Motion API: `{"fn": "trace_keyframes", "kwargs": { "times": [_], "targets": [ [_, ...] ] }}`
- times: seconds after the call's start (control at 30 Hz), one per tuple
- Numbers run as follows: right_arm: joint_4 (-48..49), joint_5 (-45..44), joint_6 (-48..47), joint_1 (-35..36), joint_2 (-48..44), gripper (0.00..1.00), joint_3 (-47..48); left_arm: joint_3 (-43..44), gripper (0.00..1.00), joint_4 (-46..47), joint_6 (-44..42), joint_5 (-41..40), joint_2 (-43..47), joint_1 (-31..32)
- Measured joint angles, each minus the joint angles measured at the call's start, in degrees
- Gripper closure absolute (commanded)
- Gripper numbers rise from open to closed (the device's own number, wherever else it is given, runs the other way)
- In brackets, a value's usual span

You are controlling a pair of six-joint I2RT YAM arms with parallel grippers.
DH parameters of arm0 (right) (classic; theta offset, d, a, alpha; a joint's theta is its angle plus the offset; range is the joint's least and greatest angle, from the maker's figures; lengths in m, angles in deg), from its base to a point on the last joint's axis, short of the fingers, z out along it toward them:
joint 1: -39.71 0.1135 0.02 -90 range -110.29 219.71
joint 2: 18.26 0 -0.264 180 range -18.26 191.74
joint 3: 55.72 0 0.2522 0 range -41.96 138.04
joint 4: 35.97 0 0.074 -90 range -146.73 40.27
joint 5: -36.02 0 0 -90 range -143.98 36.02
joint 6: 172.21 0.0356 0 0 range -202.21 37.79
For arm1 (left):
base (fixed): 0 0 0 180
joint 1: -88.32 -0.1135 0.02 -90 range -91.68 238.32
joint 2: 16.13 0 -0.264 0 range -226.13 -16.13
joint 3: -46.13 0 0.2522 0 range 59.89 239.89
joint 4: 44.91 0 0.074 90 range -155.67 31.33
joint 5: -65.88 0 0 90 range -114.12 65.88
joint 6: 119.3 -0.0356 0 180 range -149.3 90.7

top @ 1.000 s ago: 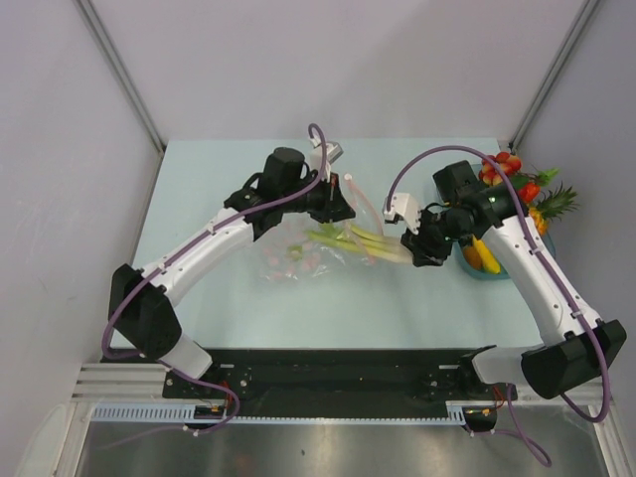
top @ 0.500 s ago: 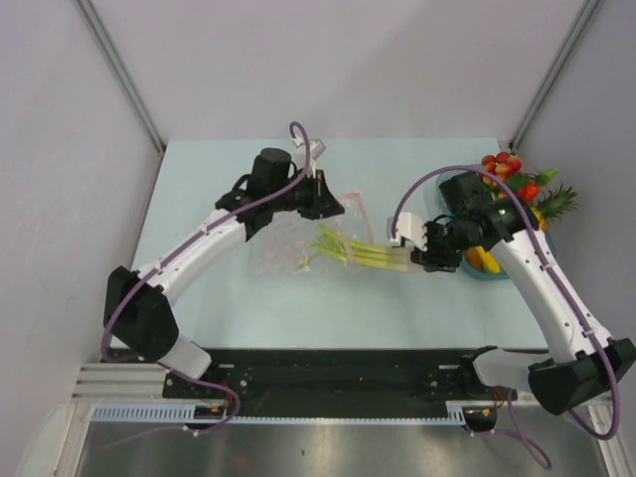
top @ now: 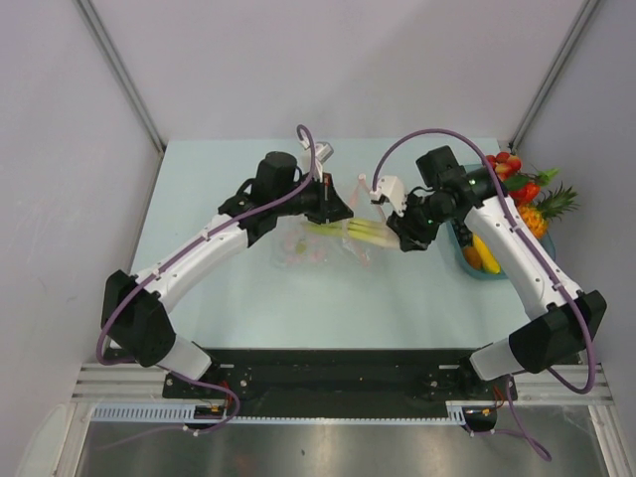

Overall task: Place the food in the zip-top bag and seal the zipper
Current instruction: Place the fake vegetable in the zipper food storage bag.

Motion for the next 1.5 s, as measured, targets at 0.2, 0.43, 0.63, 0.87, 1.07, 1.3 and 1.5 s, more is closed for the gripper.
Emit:
{"fn": "trace_keyframes", "kwargs": {
  "times": [0.2,0.43,0.63,0.87,1.07,1.3,1.5],
  "targets": [
    [5.2,4.11,7.93,0.28,-0.28,1.0,-0.52,-0.09,1.0,1.95,3.17,1.66,0.0,-0.11],
    [8.92,7.89,16.9,0.81,1.53,1.0,-0.98,-0.09,1.0,3.69,6.6,4.11,-0.02,-0.11],
    [12.22,9.49,25.51,0.9,4.11,1.0,-0.98,-0.09,1.0,4.94,8.94,4.57,-0.02,-0.11],
    [19.41,11.78,37.66,0.17,5.49,1.0,-1.4,-0.44,1.0,9.73,15.15,5.57,-0.63,-0.79],
    [31.63,11.43,47.36,-0.87,5.57,1.0,-7.19,-1.25,1.0,14.08,21.75,5.55,-1.62,-1.86],
    [36.54,11.32,47.32,1.88,5.4,0.44,-13.86,-0.31,1.0,15.58,26.21,5.62,-3.26,-3.08],
    [36.48,13.14,41.72,2.03,2.64,0.11,-12.85,-0.15,1.0,16.39,27.71,5.66,-3.37,-3.85]
  ]
}}
